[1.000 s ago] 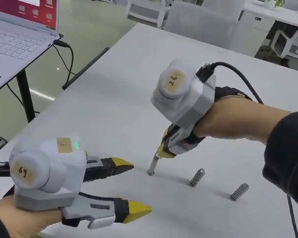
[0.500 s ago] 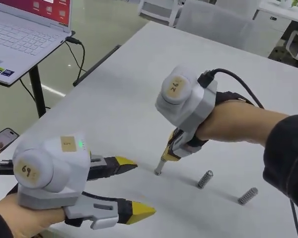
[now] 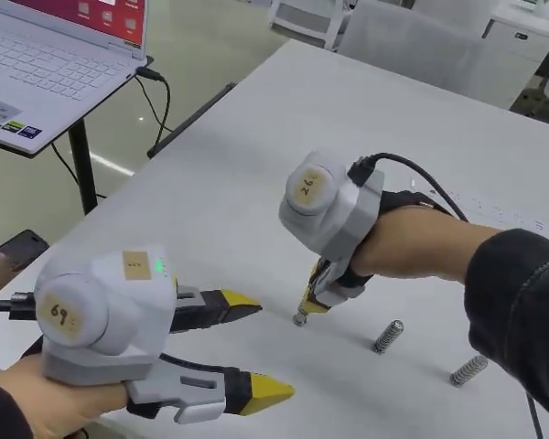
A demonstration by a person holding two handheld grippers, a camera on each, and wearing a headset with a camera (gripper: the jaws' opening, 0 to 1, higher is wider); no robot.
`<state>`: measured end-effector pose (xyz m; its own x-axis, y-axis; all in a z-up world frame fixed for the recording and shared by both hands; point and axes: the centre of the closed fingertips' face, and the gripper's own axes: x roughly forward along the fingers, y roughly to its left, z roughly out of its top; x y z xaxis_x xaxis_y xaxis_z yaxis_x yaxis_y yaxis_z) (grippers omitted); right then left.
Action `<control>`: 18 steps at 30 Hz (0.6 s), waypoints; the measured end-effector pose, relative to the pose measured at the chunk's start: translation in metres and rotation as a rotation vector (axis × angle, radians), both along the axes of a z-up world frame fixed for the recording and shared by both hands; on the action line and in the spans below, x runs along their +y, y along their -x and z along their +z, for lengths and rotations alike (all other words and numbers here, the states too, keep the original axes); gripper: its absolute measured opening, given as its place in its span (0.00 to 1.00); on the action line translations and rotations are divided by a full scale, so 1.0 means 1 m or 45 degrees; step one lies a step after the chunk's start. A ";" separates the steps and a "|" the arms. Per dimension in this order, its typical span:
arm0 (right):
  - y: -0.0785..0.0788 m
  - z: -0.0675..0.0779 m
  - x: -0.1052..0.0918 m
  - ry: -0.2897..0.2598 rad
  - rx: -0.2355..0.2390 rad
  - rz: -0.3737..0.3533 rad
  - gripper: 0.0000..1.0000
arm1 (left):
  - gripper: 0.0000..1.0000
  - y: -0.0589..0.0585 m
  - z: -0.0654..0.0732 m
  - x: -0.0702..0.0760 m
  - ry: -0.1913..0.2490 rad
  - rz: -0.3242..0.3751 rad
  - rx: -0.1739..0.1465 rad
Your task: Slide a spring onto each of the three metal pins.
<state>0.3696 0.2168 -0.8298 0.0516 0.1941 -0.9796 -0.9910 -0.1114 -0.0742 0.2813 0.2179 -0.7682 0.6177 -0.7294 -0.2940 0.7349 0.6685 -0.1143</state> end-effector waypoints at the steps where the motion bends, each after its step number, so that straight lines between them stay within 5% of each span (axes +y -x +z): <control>1: 0.000 -0.002 0.000 0.003 0.003 -0.005 0.08 | 0.48 0.000 0.000 0.000 0.002 0.002 0.001; 18: 0.006 -0.016 -0.007 0.043 0.038 -0.013 0.08 | 0.48 0.000 -0.002 0.002 -0.012 0.017 0.007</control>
